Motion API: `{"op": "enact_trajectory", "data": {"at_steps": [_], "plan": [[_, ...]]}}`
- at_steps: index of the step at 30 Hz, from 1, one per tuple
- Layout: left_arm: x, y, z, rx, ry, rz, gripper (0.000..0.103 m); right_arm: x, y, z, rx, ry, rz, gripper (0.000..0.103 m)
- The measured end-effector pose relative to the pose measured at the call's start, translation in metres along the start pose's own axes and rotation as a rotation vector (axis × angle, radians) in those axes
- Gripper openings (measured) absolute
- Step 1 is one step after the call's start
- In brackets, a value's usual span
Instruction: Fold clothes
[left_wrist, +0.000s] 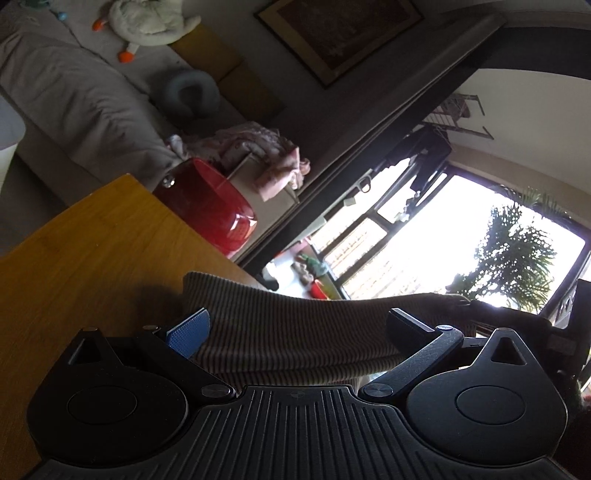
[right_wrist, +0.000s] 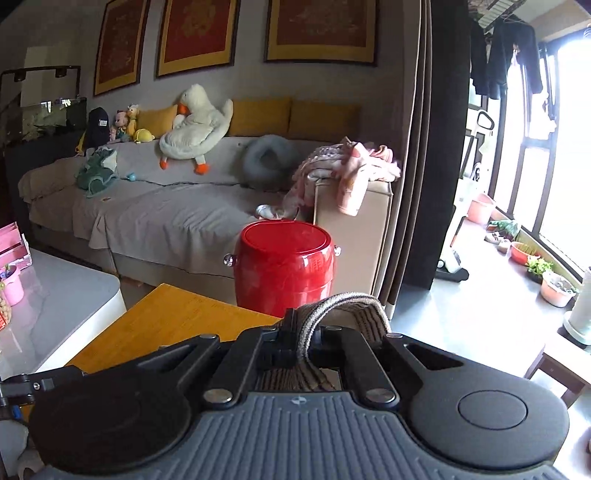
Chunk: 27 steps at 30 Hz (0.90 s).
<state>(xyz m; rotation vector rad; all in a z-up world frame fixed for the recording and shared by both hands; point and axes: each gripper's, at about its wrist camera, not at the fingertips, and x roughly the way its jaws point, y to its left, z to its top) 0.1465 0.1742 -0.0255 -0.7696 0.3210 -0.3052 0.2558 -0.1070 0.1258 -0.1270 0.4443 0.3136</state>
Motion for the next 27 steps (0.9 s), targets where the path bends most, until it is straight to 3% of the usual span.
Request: {"op": "enact_trajectory", "data": {"at_steps": [5,12,15,18,20,21,22,23,27], "plan": [[0.006,0.002,-0.001,0.002,0.033,0.016,0.103,0.009,-0.023,-0.009,0.018,0.012,-0.048,0.004],[0.016,-0.004,-0.011,0.068,0.098,0.016,0.103,0.057,-0.065,-0.071,0.126,0.154,-0.085,0.005],[0.018,-0.007,-0.015,0.102,0.112,0.014,0.103,0.077,-0.081,-0.104,0.216,0.224,-0.071,0.008],[0.018,-0.013,-0.016,0.137,0.125,0.019,0.103,0.072,-0.084,-0.108,0.261,0.2,-0.038,0.012],[0.021,-0.026,-0.013,0.199,0.163,-0.006,0.103,0.068,-0.086,-0.111,0.291,0.183,-0.017,0.018],[0.022,-0.033,-0.012,0.23,0.181,-0.019,0.103,0.066,-0.086,-0.112,0.307,0.175,-0.006,0.026],[0.025,-0.041,-0.011,0.272,0.197,-0.028,0.103,0.065,-0.087,-0.114,0.322,0.167,0.005,0.045],[0.029,-0.048,-0.01,0.309,0.199,-0.036,0.103,0.063,-0.088,-0.115,0.337,0.159,0.016,0.049],[0.057,-0.069,-0.015,0.412,0.222,-0.045,0.103,0.056,-0.092,-0.121,0.397,0.126,0.06,0.049]]}}
